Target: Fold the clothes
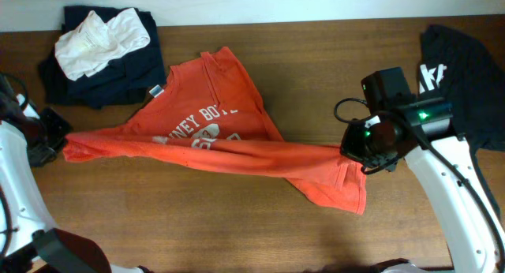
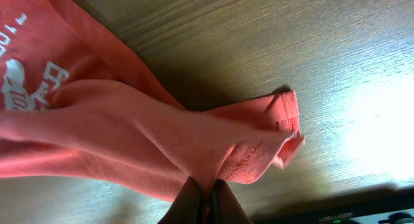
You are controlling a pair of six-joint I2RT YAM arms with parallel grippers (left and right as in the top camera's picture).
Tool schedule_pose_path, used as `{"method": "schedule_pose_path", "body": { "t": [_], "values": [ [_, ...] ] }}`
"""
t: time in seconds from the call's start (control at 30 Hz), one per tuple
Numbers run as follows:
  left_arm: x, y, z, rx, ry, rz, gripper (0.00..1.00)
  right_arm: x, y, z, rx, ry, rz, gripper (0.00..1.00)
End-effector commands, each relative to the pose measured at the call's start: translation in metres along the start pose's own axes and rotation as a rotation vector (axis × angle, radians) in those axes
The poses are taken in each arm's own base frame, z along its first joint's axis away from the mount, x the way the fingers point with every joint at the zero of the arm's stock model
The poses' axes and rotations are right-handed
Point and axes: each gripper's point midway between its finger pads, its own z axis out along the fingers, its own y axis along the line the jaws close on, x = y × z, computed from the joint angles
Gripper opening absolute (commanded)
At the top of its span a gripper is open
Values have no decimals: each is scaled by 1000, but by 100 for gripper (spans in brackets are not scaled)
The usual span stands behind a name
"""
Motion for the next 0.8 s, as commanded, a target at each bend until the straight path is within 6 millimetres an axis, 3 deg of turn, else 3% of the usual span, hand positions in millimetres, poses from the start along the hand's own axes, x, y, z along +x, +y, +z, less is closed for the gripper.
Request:
{"method": "schedule_pose_path", "body": {
  "t": [0.0, 0.1, 0.17, 0.2, 0.23, 0.3, 0.5, 0.6, 0.77],
  "values": [
    [-3, -12, 3, 15, -12, 41, 0, -11, -1, 18, 53, 26, -19, 6],
    [-2, -22, 13, 18, 3, 67, 0, -28, 7, 57, 84, 73, -42, 6],
    [-2, -29, 25, 17, 23, 84, 0, -38, 10, 109, 128, 155, -80, 64],
    [0, -31, 29, 15, 37, 91, 0, -35, 10, 123, 132, 198, -107, 84],
    [3, -34, 34, 12, 56, 102, 0, -26, 5, 137, 146, 276, -120, 88],
    [6, -39, 40, 10, 71, 114, 0, -13, -3, 138, 164, 358, -113, 89],
    [6, -41, 41, 11, 71, 120, 0, 10, -13, 95, 183, 392, -152, 90],
    [6, -41, 41, 11, 70, 119, 0, 17, -8, 112, 174, 384, -210, 77],
    [6, -41, 41, 11, 71, 120, 0, 22, -16, 151, 158, 349, -177, 75]
  ]
}}
